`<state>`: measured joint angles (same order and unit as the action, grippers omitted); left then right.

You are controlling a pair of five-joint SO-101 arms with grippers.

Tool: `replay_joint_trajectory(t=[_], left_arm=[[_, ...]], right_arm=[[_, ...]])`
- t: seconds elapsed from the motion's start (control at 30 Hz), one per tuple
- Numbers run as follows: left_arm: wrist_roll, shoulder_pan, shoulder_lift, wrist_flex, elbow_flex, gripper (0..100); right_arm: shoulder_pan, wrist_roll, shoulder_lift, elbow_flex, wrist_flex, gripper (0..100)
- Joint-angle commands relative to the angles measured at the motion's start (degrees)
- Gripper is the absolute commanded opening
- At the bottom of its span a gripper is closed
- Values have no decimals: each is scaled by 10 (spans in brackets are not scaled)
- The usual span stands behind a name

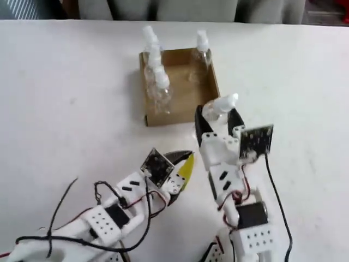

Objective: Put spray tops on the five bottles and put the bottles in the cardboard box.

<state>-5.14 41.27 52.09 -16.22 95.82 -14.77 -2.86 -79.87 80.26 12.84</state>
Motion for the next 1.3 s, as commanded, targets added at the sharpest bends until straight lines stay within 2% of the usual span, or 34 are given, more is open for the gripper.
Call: replay_joint_trajectory(t=[0.0, 0.1, 0.3, 0.47, 0.53, 0.9, 1.27], left_arm=[[4, -12, 90, 127, -3, 20], [4, -41, 160, 207, 1, 20], [5, -141, 280, 358, 3, 20], [92, -187, 348, 455, 16, 20], [98, -204, 366, 484, 16, 20], [102, -215, 387, 498, 16, 20], [102, -215, 387, 498, 16, 20]], right_arm=[[22, 8, 109, -62, -77, 15], [36, 8, 190, -84, -141, 16], [40, 8, 339, -134, -231, 16], [45, 8, 459, -187, -285, 17], [45, 8, 509, -211, -305, 17], [63, 22, 742, -333, -366, 17], [68, 49, 860, -404, -370, 17]])
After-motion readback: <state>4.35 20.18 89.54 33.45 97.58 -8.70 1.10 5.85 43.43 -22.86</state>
